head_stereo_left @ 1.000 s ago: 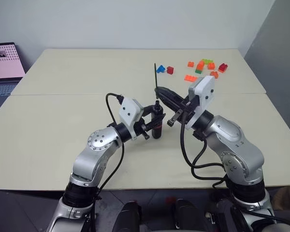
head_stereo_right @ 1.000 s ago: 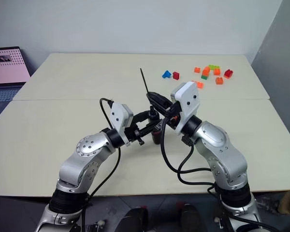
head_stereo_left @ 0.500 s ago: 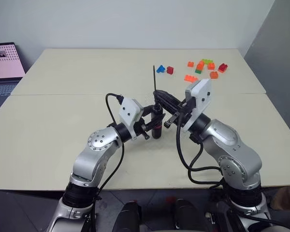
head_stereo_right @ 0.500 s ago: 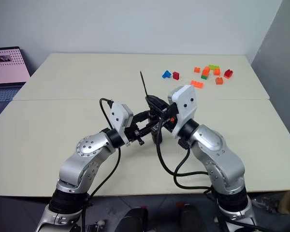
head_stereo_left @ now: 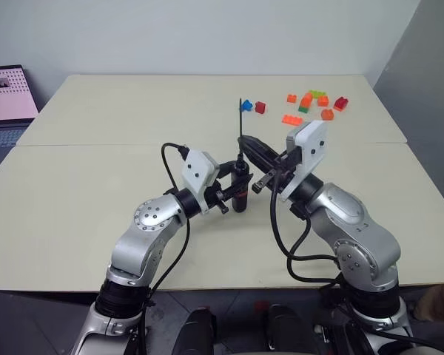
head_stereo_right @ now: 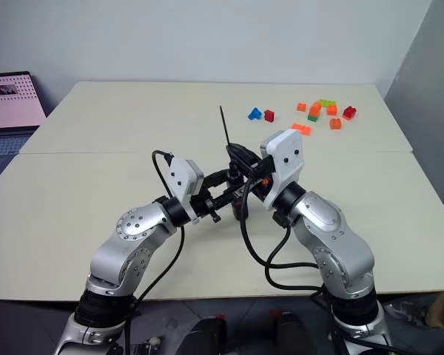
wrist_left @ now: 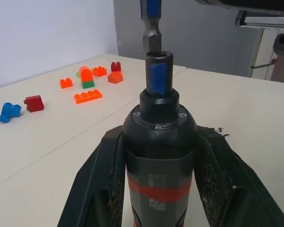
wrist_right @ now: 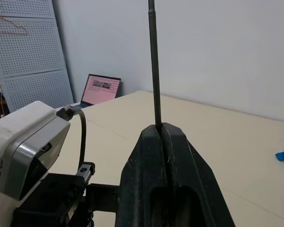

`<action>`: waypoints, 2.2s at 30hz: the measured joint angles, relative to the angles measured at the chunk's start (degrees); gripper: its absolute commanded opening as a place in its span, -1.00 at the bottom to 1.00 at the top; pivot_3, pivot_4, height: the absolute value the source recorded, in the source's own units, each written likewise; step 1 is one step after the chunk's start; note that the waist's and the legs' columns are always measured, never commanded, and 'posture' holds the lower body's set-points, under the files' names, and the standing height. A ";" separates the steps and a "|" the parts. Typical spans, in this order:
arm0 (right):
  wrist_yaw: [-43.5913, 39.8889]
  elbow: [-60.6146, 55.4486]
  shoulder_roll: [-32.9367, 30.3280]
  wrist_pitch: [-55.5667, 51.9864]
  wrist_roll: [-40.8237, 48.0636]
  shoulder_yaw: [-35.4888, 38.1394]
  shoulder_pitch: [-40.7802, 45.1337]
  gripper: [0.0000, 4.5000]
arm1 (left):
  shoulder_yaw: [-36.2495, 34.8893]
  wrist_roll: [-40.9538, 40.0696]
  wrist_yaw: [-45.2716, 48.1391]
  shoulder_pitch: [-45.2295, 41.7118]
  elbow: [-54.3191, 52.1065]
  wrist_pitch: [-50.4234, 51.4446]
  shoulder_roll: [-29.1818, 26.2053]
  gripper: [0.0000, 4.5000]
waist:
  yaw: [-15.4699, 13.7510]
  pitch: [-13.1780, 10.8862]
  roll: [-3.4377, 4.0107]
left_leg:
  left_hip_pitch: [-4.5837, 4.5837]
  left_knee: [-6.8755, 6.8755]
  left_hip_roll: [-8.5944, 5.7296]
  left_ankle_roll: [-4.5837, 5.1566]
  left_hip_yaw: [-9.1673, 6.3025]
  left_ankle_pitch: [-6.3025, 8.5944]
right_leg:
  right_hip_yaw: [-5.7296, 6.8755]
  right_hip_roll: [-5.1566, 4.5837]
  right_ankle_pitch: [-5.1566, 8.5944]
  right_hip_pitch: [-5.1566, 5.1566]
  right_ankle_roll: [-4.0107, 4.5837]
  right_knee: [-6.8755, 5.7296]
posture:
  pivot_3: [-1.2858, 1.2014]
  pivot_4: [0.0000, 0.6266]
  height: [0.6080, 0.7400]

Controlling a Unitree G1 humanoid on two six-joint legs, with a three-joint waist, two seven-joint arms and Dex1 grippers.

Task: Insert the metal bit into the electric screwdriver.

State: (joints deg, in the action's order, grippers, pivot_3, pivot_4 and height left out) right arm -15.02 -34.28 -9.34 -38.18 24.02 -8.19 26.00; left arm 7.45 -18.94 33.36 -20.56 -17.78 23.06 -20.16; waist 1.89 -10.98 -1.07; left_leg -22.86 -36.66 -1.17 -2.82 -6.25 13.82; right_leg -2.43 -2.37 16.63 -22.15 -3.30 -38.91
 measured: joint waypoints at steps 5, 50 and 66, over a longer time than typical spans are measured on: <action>0.55 -1.22 0.48 -0.61 0.23 0.16 0.16 -1.00 | 0.00 0.00 0.00 0.00 0.00 -0.01 -0.01 -0.26 | 0.00 0.00 0.00 | 0.00 0.01 0.00 0.00 0.00 0.00 | -0.01 0.00 0.00 -0.01 0.00 0.00 | 0.03 -0.52 1.00; 1.35 -2.15 0.51 -2.52 1.99 -0.03 -0.88 -1.00 | -0.08 0.01 1.01 0.05 -0.18 -0.15 -0.43 -0.26 | 0.00 0.00 0.00 | 0.01 0.18 0.02 -0.01 0.00 0.00 | -0.01 0.02 0.03 -0.06 -0.02 0.07 | 0.03 -0.52 1.00; 1.41 -2.67 0.59 -2.21 1.81 -0.04 -1.92 -1.00 | -0.08 0.01 1.03 0.06 -0.19 -0.02 -0.43 -0.26 | 0.00 0.00 0.00 | 0.01 0.20 0.03 -0.01 -0.01 -0.01 | -0.02 0.02 0.14 -0.06 -0.20 0.08 | 0.03 -0.52 1.00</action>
State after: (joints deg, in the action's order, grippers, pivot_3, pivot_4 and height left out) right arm -13.61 -36.95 -8.75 -40.39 25.83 -8.23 24.08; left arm 7.37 -18.94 34.39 -20.50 -17.97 23.05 -20.58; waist 1.89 -10.98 -1.07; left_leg -22.86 -36.46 -1.15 -2.83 -6.26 13.82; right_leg -2.45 -2.35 16.77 -22.20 -3.49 -38.83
